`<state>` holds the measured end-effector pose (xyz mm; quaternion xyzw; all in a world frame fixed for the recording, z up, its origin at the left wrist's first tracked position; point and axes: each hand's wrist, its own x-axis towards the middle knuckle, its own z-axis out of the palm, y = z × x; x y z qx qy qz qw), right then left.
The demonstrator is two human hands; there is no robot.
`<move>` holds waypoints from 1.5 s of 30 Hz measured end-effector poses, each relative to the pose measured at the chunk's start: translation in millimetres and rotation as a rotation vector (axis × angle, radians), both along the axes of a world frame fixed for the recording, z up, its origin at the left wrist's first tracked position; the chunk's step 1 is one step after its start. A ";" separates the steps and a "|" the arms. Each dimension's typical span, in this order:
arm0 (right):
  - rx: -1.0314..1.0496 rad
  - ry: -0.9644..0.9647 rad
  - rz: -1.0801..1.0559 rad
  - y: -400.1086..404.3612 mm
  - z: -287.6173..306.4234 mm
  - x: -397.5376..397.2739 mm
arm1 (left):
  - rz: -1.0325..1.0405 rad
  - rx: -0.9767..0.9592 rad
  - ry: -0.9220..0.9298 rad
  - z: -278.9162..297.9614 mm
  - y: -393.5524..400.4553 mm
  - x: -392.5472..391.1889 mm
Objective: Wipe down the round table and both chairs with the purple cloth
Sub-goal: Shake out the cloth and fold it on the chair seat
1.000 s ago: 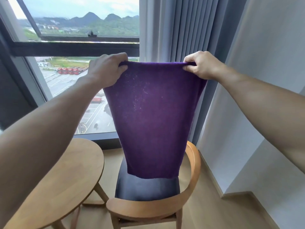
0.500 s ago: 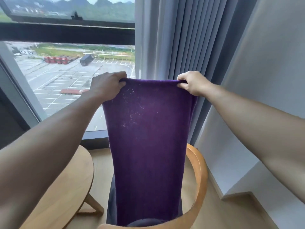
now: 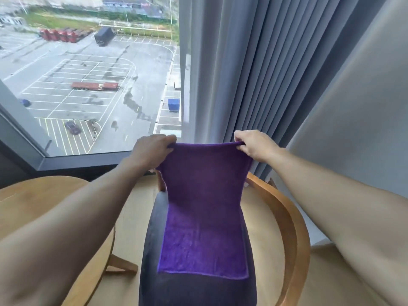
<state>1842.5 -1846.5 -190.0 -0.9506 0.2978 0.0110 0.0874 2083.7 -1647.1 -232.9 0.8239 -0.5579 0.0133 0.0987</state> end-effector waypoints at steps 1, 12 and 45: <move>-0.010 0.024 0.018 2.1 -17.4 -2.8 | -0.028 0.016 -0.013 -17.6 2.1 -3.2; 0.042 0.346 0.169 59.3 -224.3 -68.6 | -0.368 0.350 -0.061 -216.6 57.2 -69.1; 0.064 0.442 0.205 152.8 -375.8 -134.4 | -0.443 0.323 -0.198 -333.6 152.7 -142.7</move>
